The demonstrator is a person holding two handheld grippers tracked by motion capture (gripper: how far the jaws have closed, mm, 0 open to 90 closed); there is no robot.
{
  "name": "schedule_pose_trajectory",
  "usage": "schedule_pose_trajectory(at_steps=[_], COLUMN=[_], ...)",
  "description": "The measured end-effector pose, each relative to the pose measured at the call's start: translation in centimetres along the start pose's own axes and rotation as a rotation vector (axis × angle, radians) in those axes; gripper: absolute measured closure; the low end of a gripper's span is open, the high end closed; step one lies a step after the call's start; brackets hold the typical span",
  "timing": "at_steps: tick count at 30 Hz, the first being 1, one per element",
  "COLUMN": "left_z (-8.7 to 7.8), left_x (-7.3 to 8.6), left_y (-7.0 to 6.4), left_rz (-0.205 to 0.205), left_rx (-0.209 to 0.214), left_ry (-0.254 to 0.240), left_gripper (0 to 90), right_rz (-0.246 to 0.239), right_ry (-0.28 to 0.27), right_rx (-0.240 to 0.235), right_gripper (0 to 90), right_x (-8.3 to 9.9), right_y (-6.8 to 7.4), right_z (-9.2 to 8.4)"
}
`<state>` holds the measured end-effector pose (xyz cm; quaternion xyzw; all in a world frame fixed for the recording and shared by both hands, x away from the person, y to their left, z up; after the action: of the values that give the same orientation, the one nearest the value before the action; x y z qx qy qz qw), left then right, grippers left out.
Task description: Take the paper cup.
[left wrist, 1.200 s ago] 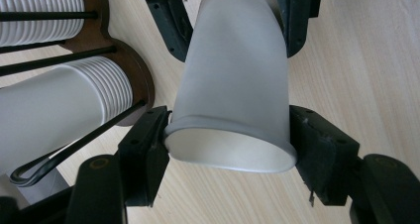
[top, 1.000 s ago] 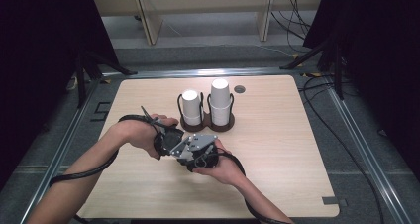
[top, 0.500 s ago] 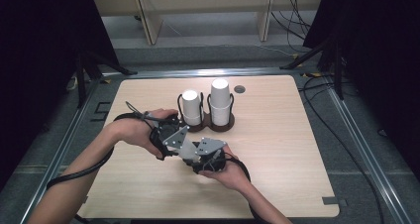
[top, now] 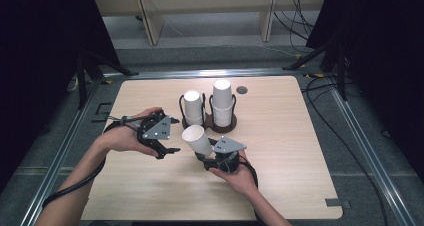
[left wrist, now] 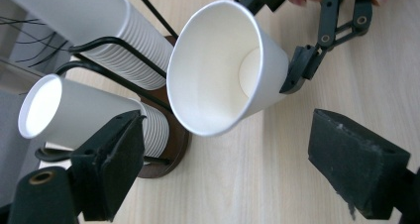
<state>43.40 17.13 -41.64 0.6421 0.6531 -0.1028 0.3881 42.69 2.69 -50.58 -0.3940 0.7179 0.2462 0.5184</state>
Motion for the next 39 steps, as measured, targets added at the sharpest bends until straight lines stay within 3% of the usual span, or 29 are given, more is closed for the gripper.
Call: schedule_pose_trajectory(at_steps=[1,2,6,9,11,13,15,18,20,21,22,24,26,28,29,35,36,39], left_z=[0.1,0.1,0.4,0.7,1.4,2.2,2.8,3.4,3.7,4.0,4.3,4.8,5.3,5.6,5.7,6.3,6.2,6.2], left_x=[0.2,0.3,1.2,1.7,1.9,2.1,1.9,1.5,1.2,0.9,0.8,0.4,0.0,-0.2,-0.2,-0.4,-0.4,-0.5], left_y=[-0.1,-0.2,-0.3,-0.6,-1.4,-2.0,-2.4,-2.3,-2.5,-2.5,-2.7,-2.7,-2.9,-2.8,-2.8,-2.1,-2.0,-1.7], left_rz=[-0.030,-0.060,-0.205,-0.356,-0.461,-0.529,-0.597,-0.670,-0.684,-0.685,-0.684,-0.685,-0.669,-0.632,-0.618,-0.675,-0.676,-0.693], left_rx=[-0.015,-0.024,-0.076,-0.092,-0.072,-0.055,-0.031,-0.022,-0.015,-0.005,-0.005,0.001,0.022,0.002,-0.003,0.018,0.015,0.018], left_ry=[-0.028,-0.052,-0.144,-0.245,-0.322,-0.358,-0.405,-0.463,-0.460,-0.483,-0.462,-0.471,-0.486,-0.488,-0.478,-0.515,-0.520,-0.543], left_gripper=[14.4,14.4,14.5,14.9,14.9,14.5,14.3,14.4,14.2,14.2,14.2,13.8,13.5,11.7,11.0,9.0,8.9,9.2], right_rz=[0.031,0.003,0.046,0.050,0.033,0.064,0.049,0.046,0.048,0.048,0.069,0.039,0.041,0.028,0.058,0.013,0.040,0.045], right_ry=[-0.015,-0.012,-0.043,-0.033,-0.036,-0.041,-0.056,-0.038,-0.049,-0.056,-0.040,-0.063,-0.052,-0.066,-0.056,-0.081,-0.066,-0.086], right_rx=[-0.001,0.011,0.002,0.018,0.020,0.022,0.011,0.022,0.015,0.005,-0.002,0.015,0.019,0.029,0.021,0.019,0.007,0.000], right_gripper=[36.5,36.5,36.5,36.5,36.5,36.4,36.4,36.4,36.4,36.4,36.4,36.4,36.3,36.3,36.3,36.3,36.3,36.3], right_x=[0.0,0.0,0.0,0.1,0.0,0.0,-0.1,0.1,0.0,0.0,0.1,-0.1,-0.1,-0.3,-0.2,-0.6,-0.5,-0.6], right_y=[0.1,-0.3,-0.3,-0.5,-0.5,-0.3,-0.3,-0.2,-0.1,0.0,0.2,0.0,0.0,-0.2,0.0,-0.3,0.0,0.2], right_z=[0.0,-0.1,-0.3,-0.6,-0.8,-0.8,-0.7,-0.9,-0.8,-0.7,-0.8,-0.8,-0.9,-0.9,-1.1,-1.1,-1.1,-0.9])
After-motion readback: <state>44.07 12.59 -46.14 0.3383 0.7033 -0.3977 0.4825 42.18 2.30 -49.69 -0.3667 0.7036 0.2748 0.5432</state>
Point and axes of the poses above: each handheld gripper's, and its own axes: z roughly forward along the jaws, x roughly out of its underside, y roughly to its left, the point moved 8 cm from there along z, roughly forward along the jaws, and after that the axes turned 1 degree about -z, right-handed, at the moved point
